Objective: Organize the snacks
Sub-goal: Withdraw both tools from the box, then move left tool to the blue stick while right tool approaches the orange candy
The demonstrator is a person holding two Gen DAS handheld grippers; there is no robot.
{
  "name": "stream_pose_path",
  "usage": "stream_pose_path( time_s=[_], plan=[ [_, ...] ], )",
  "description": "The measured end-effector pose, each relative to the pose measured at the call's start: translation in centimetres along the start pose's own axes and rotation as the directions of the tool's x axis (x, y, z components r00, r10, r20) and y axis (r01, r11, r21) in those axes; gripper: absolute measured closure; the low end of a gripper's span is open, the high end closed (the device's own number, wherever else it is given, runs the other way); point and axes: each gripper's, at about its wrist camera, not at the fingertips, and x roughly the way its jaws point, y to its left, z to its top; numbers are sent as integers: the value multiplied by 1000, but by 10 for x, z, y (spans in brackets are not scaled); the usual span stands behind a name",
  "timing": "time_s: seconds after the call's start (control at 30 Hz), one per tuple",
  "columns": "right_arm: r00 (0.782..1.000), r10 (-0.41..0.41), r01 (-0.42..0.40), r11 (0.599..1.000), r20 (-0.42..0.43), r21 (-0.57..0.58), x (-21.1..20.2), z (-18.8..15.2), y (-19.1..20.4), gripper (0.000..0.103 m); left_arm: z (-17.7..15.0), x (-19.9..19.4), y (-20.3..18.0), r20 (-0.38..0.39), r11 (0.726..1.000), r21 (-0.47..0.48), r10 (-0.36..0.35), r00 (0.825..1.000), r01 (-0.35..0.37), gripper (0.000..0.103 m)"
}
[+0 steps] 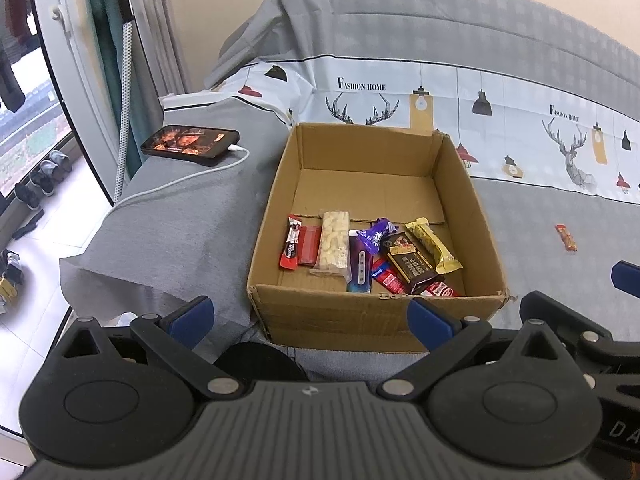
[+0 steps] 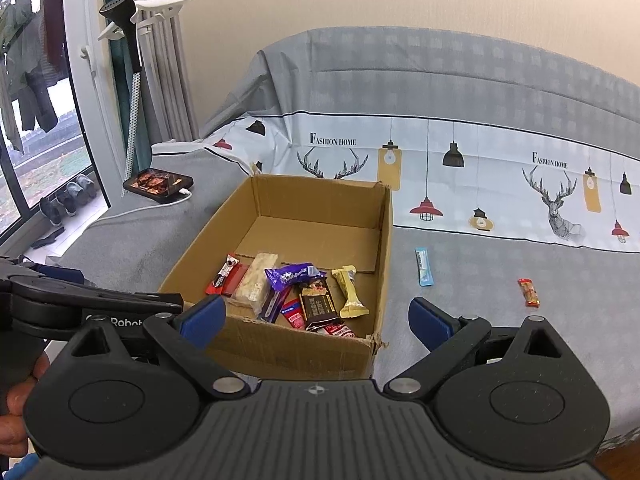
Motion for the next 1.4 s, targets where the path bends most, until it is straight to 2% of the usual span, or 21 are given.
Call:
stream_pose_path(
  time_s=[0.37, 0.57, 0.67, 0.87, 1.0, 1.1, 1.27, 1.4],
  plan=[
    [1000, 6, -6, 999, -19, 43, 9, -3, -10, 5, 3, 5, -9, -19, 1000, 24, 10, 1000, -10, 0],
    [1000, -7, 9, 996, -14, 92, 13, -6, -29, 5, 9, 12, -25, -42, 998, 57, 10, 999, -7, 0],
    [999, -43, 44, 991, -10, 126, 15, -8, -51, 5, 21, 17, -44, -53, 996, 82, -17, 998, 21, 0],
    [981, -191, 190, 957, -15, 219, 19, -13, -125, 5, 59, 35, -106, -82, 982, 134, -123, 989, 133, 0],
    [953, -299, 300, 915, -44, 270, 37, -21, -185, 5, 92, 66, -167, -174, 957, 155, -216, 961, 243, 0],
    [936, -345, 351, 890, -74, 291, 61, -27, -230, 4, 116, 102, -217, -243, 942, 166, -247, 938, 291, 0],
    [916, -368, 399, 868, -159, 295, 130, -38, -300, 4, 145, 188, -294, -314, 945, 189, -198, 928, 265, 0],
    [910, -339, 400, 867, -236, 298, 193, -45, -341, 4, 145, 264, -337, -354, 956, 204, -130, 926, 212, 0]
  ],
)
